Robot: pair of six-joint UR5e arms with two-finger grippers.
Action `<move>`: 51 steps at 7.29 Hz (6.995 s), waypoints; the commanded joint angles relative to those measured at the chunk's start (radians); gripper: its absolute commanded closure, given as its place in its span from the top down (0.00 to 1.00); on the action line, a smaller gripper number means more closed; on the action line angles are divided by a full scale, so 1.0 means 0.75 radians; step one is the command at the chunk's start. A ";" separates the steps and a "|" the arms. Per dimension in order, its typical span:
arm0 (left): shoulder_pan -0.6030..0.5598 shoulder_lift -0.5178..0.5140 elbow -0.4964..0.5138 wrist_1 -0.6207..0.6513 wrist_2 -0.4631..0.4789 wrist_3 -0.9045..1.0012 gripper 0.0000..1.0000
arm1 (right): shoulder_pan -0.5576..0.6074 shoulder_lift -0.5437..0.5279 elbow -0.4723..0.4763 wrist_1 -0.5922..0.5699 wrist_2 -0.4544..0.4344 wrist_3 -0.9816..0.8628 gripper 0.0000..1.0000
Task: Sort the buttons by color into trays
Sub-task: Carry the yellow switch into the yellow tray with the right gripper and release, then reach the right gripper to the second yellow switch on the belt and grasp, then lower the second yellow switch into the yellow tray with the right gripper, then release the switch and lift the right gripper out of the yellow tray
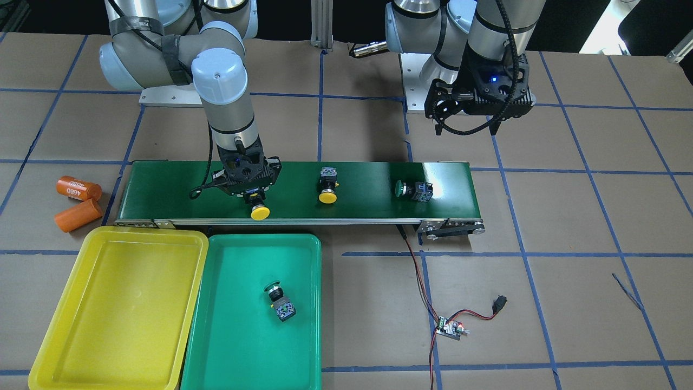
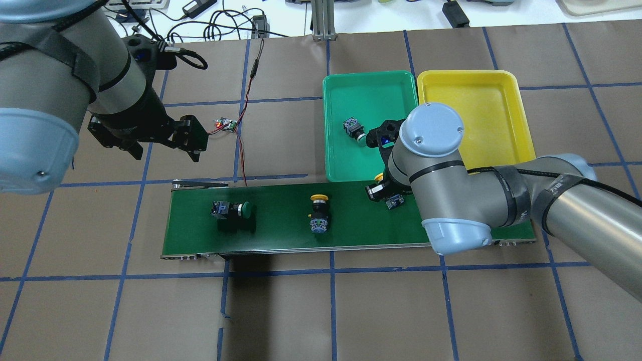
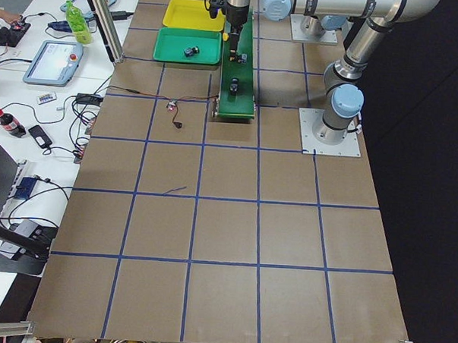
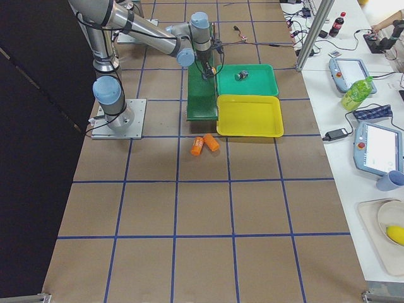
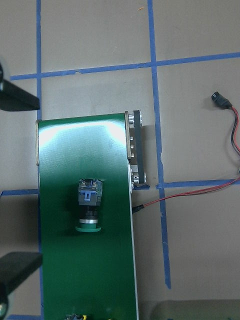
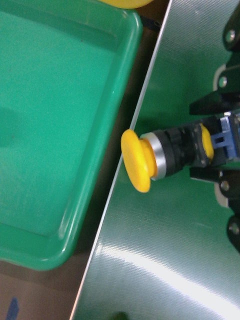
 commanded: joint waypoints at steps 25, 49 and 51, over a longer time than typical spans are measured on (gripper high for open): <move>0.096 0.025 0.007 -0.130 -0.096 0.120 1.00 | 0.040 -0.079 -0.100 0.335 0.000 0.496 0.98; 0.098 -0.033 -0.003 -0.098 -0.049 0.113 1.00 | -0.609 0.418 -0.442 0.263 -0.125 -0.585 0.67; 0.098 -0.033 -0.007 -0.087 -0.055 0.109 1.00 | -0.607 0.404 -0.444 0.263 -0.121 -0.581 0.77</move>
